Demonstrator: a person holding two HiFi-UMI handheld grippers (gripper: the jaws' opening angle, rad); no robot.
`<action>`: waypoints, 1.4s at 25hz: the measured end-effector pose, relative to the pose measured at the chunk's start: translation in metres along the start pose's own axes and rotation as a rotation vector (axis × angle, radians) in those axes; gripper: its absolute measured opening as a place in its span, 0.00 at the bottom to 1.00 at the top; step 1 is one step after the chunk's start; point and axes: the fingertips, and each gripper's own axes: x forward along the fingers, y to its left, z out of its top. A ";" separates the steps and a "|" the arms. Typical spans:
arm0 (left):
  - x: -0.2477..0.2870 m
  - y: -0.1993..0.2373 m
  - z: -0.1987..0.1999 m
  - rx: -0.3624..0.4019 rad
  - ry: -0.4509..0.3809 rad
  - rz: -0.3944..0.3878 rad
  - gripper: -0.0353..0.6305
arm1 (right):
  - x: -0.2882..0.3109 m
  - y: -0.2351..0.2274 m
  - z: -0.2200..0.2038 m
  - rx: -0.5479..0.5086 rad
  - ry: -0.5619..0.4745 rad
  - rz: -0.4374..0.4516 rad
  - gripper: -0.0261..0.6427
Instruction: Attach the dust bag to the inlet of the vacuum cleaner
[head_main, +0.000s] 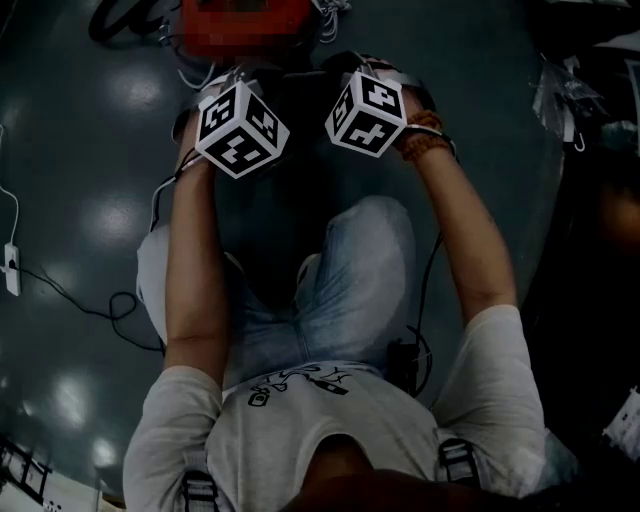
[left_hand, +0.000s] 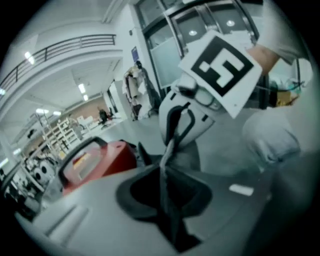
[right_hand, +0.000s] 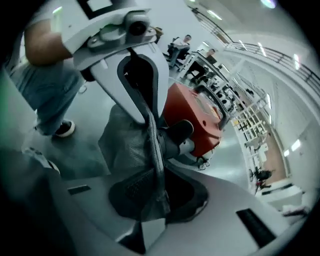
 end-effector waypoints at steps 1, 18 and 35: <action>0.002 0.002 0.004 0.038 0.004 0.032 0.11 | 0.000 0.002 -0.003 0.063 -0.016 0.019 0.12; 0.003 0.007 0.003 0.029 -0.009 0.079 0.12 | 0.002 -0.004 0.000 0.028 -0.041 -0.011 0.12; -0.015 0.006 0.011 -0.081 -0.122 0.010 0.18 | -0.024 -0.012 0.005 0.180 -0.166 -0.105 0.13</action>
